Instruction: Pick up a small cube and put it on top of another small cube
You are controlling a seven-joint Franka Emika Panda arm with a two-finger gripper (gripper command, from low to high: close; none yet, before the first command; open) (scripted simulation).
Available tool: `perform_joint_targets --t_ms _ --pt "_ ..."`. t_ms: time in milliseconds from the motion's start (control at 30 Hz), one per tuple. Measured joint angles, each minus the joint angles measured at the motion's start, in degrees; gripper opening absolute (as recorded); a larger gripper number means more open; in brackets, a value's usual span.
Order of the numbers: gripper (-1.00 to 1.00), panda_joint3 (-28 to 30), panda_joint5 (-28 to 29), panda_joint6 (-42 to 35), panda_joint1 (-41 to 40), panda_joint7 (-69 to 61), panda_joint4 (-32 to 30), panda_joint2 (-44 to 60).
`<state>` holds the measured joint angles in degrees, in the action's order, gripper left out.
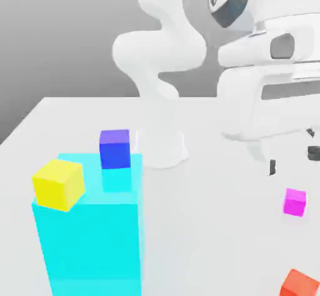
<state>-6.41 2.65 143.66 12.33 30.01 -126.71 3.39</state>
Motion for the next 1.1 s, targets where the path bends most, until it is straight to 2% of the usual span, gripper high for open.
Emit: perform_joint_targets --t_ms 300,433,467,700,867,1100 --pt "0.00 -2.30 3.90 4.37 3.79 -4.01 1.97 18.89" --pt "0.00 -1.10 5.82 9.68 5.38 -3.41 3.60 27.22" --pt "-1.00 -0.69 6.17 10.95 5.73 -3.16 3.97 28.90" --pt "-1.00 -0.65 6.19 11.07 5.79 -3.16 4.02 29.13" --pt "-1.00 -1.80 4.24 4.31 4.10 -4.75 1.87 20.16" --pt "-1.00 2.00 3.06 -5.43 -0.81 -7.39 -2.65 5.49"
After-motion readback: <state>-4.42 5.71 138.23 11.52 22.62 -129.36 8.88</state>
